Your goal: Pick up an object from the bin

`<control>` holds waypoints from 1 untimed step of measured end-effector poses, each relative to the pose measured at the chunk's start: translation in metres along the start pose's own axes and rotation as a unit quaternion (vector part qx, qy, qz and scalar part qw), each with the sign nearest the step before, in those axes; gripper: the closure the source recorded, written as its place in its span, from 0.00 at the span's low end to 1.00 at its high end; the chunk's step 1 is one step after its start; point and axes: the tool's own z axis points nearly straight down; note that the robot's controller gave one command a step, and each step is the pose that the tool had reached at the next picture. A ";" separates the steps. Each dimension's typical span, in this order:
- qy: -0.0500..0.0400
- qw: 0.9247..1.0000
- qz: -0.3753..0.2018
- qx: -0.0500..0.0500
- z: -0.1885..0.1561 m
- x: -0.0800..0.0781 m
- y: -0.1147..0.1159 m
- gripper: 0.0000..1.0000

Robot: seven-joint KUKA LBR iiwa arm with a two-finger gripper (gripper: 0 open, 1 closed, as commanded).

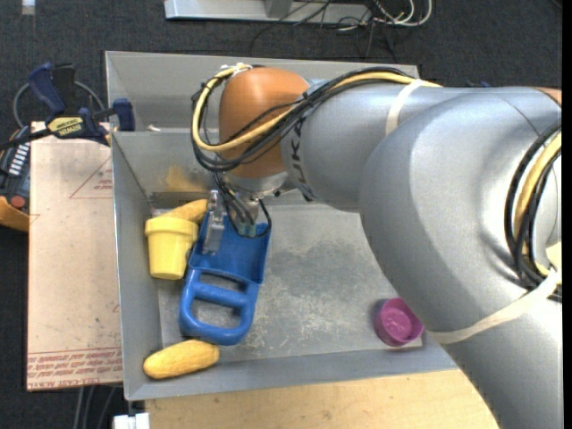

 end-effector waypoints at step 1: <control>0.000 1.000 0.000 0.000 0.000 0.000 0.000 1.00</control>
Offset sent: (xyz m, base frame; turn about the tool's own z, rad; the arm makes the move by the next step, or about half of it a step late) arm 0.0000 0.0000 0.0000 0.0000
